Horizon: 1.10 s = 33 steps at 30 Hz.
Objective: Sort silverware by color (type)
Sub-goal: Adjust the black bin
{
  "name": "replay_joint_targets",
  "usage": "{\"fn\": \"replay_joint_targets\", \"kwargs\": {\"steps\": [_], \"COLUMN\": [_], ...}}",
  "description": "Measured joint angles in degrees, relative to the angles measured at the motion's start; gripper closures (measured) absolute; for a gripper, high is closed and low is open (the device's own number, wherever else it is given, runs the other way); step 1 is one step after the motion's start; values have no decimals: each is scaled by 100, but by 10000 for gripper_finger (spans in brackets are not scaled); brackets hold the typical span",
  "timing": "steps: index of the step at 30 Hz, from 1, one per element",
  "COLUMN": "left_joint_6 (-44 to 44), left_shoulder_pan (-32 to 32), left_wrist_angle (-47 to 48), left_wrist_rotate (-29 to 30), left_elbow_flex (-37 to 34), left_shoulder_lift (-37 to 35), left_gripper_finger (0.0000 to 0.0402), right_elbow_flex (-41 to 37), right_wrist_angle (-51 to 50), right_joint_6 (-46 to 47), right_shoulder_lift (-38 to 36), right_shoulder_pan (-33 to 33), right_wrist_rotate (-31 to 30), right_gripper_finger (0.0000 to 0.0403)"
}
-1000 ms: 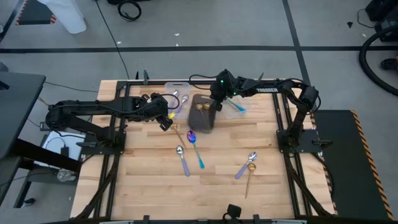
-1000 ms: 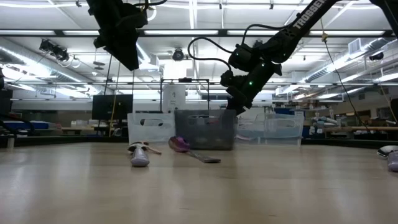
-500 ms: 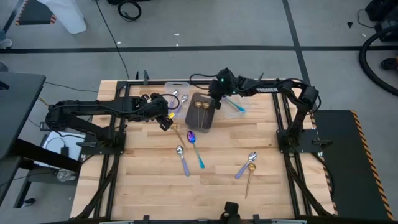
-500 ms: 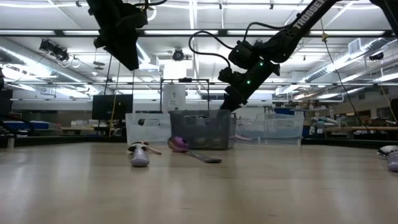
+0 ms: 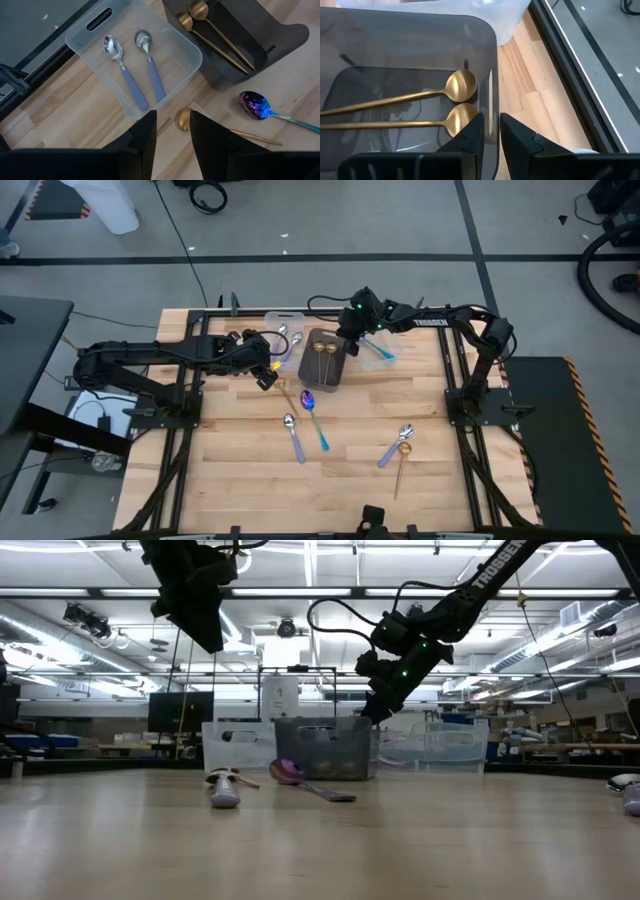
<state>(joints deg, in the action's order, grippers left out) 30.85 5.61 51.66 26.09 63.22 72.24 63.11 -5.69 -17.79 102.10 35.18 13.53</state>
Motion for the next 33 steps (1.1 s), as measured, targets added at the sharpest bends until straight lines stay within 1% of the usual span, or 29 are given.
{"fn": "replay_joint_targets", "kwargs": {"steps": [2, 5, 11, 20, 27, 33], "left_joint_6": [0, 2, 146, 151, 151, 153], "left_shoulder_pan": [0, 0, -4, -13, -13, -13], "left_wrist_angle": [0, 0, 0, 1, 0, 0], "left_wrist_rotate": [0, 0, -74, -85, -85, -86], "left_elbow_flex": [-1, -2, 0, -2, -2, -1], "left_shoulder_lift": [-1, -1, -1, 0, -1, 0], "left_gripper_finger": [276, 276, 276, 276, 276, 276], "right_elbow_flex": [0, 0, 0, 0, 0, 0], "right_wrist_angle": [-2, -9, -12, -19, 66, 164], "right_joint_6": [-96, -313, -340, -323, -572, -587], "right_shoulder_lift": [0, 0, -2, -7, -7, -7], "right_shoulder_pan": [0, 8, 66, 122, 122, 125], "right_wrist_rotate": [93, 289, 327, 287, 299, 304], "right_gripper_finger": [337, 353, 395, 390, 398, 400]}}
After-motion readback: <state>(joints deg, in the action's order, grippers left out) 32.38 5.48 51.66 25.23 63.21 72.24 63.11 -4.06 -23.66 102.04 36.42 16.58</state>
